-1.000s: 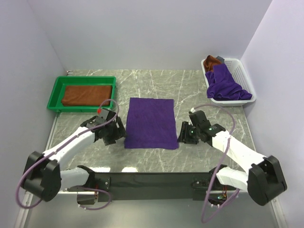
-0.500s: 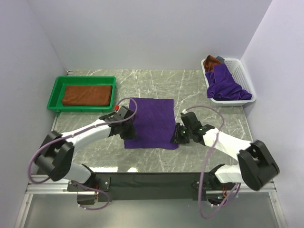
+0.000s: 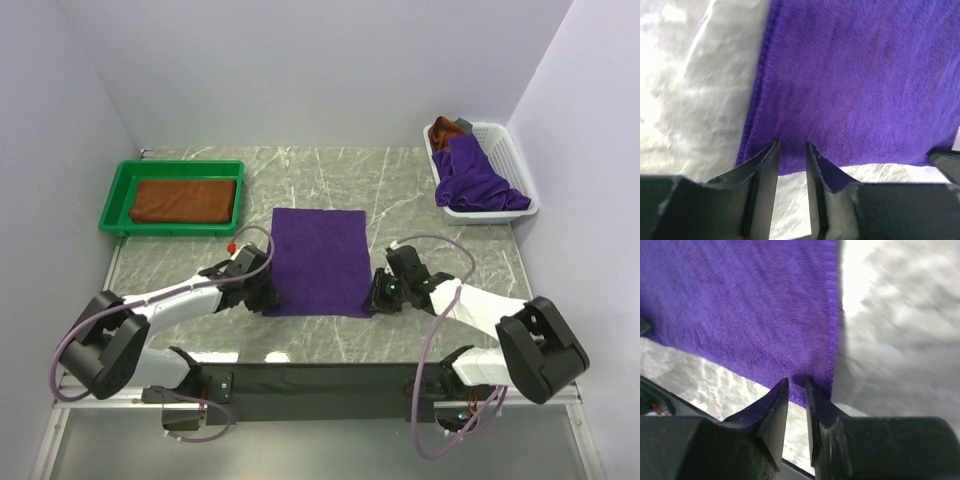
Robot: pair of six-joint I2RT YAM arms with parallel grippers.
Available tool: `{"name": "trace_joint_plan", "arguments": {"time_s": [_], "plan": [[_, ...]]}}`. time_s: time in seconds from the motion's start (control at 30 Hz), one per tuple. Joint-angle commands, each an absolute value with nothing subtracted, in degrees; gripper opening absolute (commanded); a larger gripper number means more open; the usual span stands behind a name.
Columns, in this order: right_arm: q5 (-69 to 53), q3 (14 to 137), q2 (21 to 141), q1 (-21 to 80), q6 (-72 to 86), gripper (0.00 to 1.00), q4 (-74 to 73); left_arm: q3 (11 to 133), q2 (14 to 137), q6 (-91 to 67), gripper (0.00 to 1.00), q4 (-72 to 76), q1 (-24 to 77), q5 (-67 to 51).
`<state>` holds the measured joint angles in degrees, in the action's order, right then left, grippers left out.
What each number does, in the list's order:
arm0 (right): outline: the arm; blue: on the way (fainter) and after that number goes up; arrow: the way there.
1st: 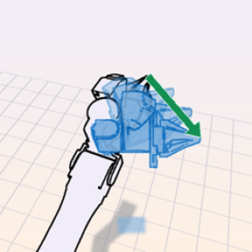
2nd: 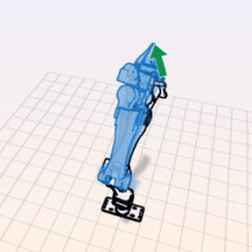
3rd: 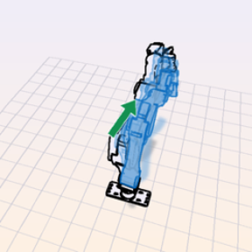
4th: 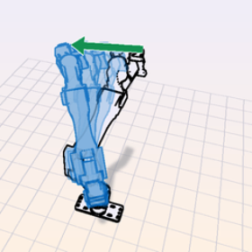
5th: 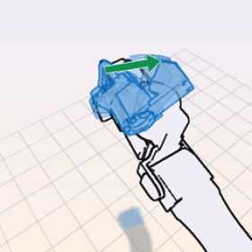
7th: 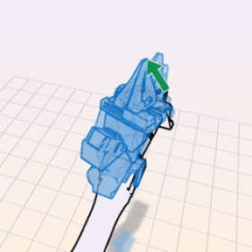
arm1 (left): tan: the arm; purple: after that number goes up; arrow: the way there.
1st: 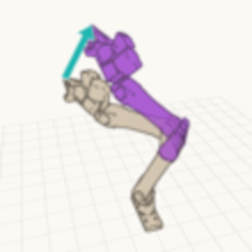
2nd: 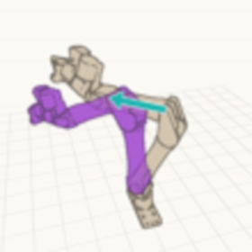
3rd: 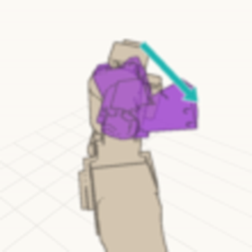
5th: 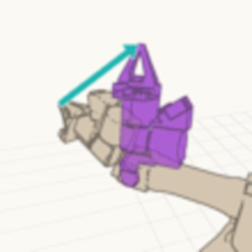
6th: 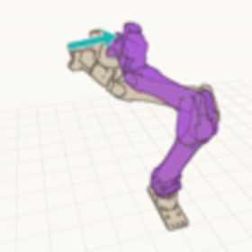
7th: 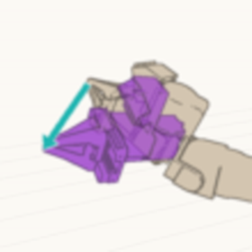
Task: Fold and stack the towels
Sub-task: Fold the towel
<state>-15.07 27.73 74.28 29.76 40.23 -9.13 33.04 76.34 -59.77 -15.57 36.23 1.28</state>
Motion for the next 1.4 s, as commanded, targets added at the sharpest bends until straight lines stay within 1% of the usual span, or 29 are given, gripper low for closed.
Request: {"name": "trace_joint_plan", "arguments": {"time_s": [0.0, 0.13, 0.23, 0.27, 0.33, 0.37, 0.4, 0.43, 0.47, 0.5, 0.53, 0.6, 0.67, 0.73, 0.77, 0.8, 0.83, 0.87, 0.9, 0.97, 1.0, 1.07, 1.2, 1.27, 1.37], "plan": [[-8.6, 25.4, 71.6, 28.7, 38.9, 0.29, -19.3, 30.0, 74.9, -60.4, 0.36, -24.4, 36.7, 1.3], [-8.2, 25.7, 69.4, 26.1, 38.2, 0.29, -19.3, 32.2, 71.6, -60.6, 0.41, -25.4, 36.9, 0.9], [-9.6, 26.4, 67.2, 25.8, 38.1, 0.29, -16.0, 34.1, 70.7, -61.3, 0.53, -23.8, 37.3, -0.5], [-10.3, 27.1, 66.5, 25.8, 38.0, 0.3, -14.3, 35.1, 70.6, -61.4, 0.6, -23.9, 37.3, -0.2], [-10.5, 30.6, 65.2, 25.8, 37.4, 0.33, -13.2, 39.1, 70.0, -61.1, 0.67, -24.4, 37.2, -0.2], [-11.3, 32.0, 65.1, 25.4, 36.7, 0.39, -11.6, 40.9, 70.0, -60.7, 0.76, -24.7, 37.2, -0.3], [-11.6, 33.5, 65.6, 25.2, 36.7, 0.42, -10.7, 42.7, 70.9, -60.1, 0.79, -24.8, 37.2, 1.9], [-11.5, 36.3, 66.2, 24.9, 36.6, 0.45, -9.6, 46.5, 71.6, -58.7, 0.81, -24.6, 36.8, 2.9], [-11.9, 37.6, 66.9, 24.1, 36.7, 0.5, -6.4, 48.4, 72.4, -57.8, 0.83, -24.0, 35.7, 3.6], [-12.4, 38.7, 69.0, 23.4, 37.0, 0.51, -4.2, 50.1, 73.5, -56.9, 0.83, -23.1, 34.7, 3.9], [-12.7, 40.8, 70.5, 22.9, 37.4, 0.51, -2.1, 53.0, 76.1, -55.3, 0.82, -20.1, 33.4, 3.2], [-13.7, 43.0, 75.8, 20.8, 39.4, 0.51, 5.1, 55.4, 81.0, -54.1, 0.73, -15.5, 28.8, -0.3], [-15.0, 46.1, 80.0, 19.4, 41.5, 0.47, 12.3, 60.3, 85.1, -52.6, 0.63, -11.3, 25.8, -1.0], [-14.8, 51.3, 86.7, 18.6, 41.8, 0.43, 14.4, 67.4, 92.7, -50.4, 0.57, -11.0, 24.5, -1.3], [-14.8, 53.4, 89.2, 18.6, 41.9, 0.4, 14.8, 69.8, 95.3, -49.8, 0.51, -11.6, 23.5, -1.8], [-15.1, 55.4, 93.7, 18.5, 42.0, 0.39, 15.0, 72.1, 100.1, -49.3, 0.48, -11.9, 22.9, -2.4], [-15.5, 59.0, 96.0, 18.3, 42.2, 0.38, 15.2, 76.1, 102.3, -48.5, 0.42, -12.0, 22.5, -3.2], [-15.7, 60.5, 98.1, 18.3, 42.5, 0.33, 15.8, 77.7, 104.1, -48.3, 0.37, -12.1, 21.7, -3.3], [-15.7, 63.3, 101.8, 18.0, 42.8, 0.33, 15.7, 80.2, 107.5, -48.0, 0.34, -12.2, 21.4, -3.4], [-15.6, 65.5, 105.2, 17.7, 43.6, 0.31, 16.2, 82.1, 110.2, -47.5, 0.28, -12.1, 20.4, -4.1], [-15.6, 66.9, 108.2, 17.5, 44.0, 0.31, 16.1, 83.2, 112.6, -47.5, 0.27, -11.7, 20.0, -4.5], [-14.9, 67.4, 110.8, 16.8, 46.0, 0.26, 17.3, 83.8, 114.7, -47.4, 0.24, -11.2, 19.5, -5.1], [-14.9, 66.0, 116.9, 14.9, 50.1, 0.25, 20.3, 83.5, 120.1, -48.1, 0.21, -10.6, 18.4, -4.0], [-13.0, 65.8, 117.9, 14.0, 51.1, 0.24, 19.2, 82.0, 121.2, -49.7, 0.18, -9.5, 17.1, -4.1], [-11.7, 65.0, 118.5, 12.7, 52.1, 0.24, 17.7, 78.0, 121.9, -51.7, 0.18, -7.2, 15.5, -4.7]]}}
